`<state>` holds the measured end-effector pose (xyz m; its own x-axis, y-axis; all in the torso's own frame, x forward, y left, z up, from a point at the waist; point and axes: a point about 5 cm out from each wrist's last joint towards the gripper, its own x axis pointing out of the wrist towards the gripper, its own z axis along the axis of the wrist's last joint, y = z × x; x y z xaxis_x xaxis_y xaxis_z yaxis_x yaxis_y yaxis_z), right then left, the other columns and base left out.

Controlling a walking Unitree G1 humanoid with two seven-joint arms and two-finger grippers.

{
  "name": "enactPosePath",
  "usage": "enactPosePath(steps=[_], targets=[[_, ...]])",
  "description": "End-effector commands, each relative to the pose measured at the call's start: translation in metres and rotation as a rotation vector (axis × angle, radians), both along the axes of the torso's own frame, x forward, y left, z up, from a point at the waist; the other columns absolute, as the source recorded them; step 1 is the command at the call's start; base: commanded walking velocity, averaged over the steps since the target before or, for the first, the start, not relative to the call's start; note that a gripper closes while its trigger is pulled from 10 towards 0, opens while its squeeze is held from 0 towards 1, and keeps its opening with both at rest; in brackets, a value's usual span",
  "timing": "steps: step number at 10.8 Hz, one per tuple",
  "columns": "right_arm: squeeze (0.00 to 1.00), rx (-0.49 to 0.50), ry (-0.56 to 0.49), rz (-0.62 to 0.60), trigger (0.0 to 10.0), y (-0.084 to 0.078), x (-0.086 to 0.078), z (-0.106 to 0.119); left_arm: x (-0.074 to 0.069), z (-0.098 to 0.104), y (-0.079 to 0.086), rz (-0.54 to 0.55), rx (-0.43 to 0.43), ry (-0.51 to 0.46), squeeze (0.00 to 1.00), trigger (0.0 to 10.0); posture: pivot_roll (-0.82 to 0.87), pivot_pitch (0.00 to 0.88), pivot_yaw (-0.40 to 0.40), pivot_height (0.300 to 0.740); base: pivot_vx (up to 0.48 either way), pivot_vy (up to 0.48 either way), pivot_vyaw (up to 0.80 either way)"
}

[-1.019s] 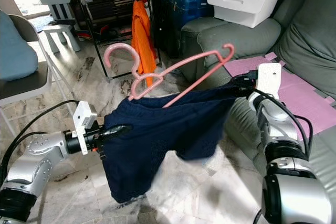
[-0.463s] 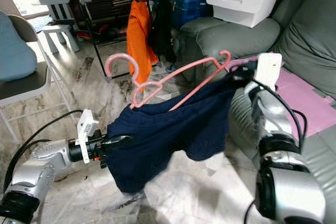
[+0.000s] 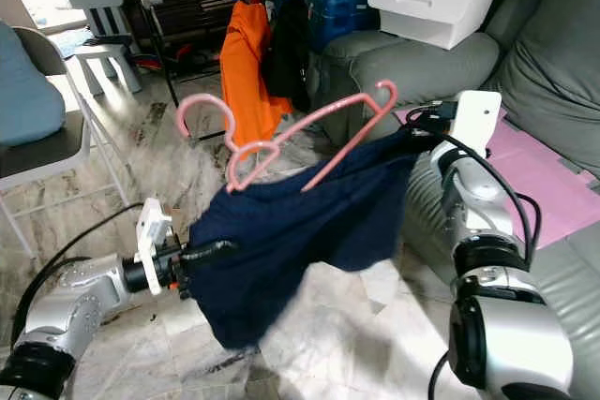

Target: Hang hanger

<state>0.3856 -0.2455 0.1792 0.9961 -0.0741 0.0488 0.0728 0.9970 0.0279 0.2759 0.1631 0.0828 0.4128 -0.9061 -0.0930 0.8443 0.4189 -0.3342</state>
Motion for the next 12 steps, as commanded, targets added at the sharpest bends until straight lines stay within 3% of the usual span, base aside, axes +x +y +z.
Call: enactPosePath(steps=[1,2,4,7,12], targets=[[0.00,0.051,-0.118,-0.151,0.0,-0.029,0.000,0.035,-0.012,-0.016,0.031,0.045,0.098,0.084,0.00,0.0,-0.19,0.000,0.048,0.740,0.000,0.000,0.00],[0.00,0.047,-0.127,-0.154,0.0,-0.029,0.001,0.040,-0.016,-0.024,0.033,0.003,0.126,0.112,0.00,0.0,-0.19,0.000,0.049,0.740,0.000,0.000,0.00],[0.00,0.029,-0.106,-0.166,0.0,-0.030,0.002,0.039,-0.016,-0.022,0.031,-0.016,0.093,0.123,0.00,0.0,-0.19,0.000,0.047,0.740,0.000,0.000,0.00],[0.00,0.019,-0.099,-0.159,0.0,-0.027,0.005,0.042,-0.027,-0.035,0.035,-0.124,0.206,0.163,0.00,0.0,-0.19,0.000,0.047,0.740,0.000,0.000,0.00],[0.00,-0.030,-0.129,-0.121,0.0,-0.023,0.007,0.050,-0.031,-0.059,0.050,-0.088,0.416,0.202,0.00,0.0,-0.20,0.000,0.046,0.740,0.000,0.000,0.00]])
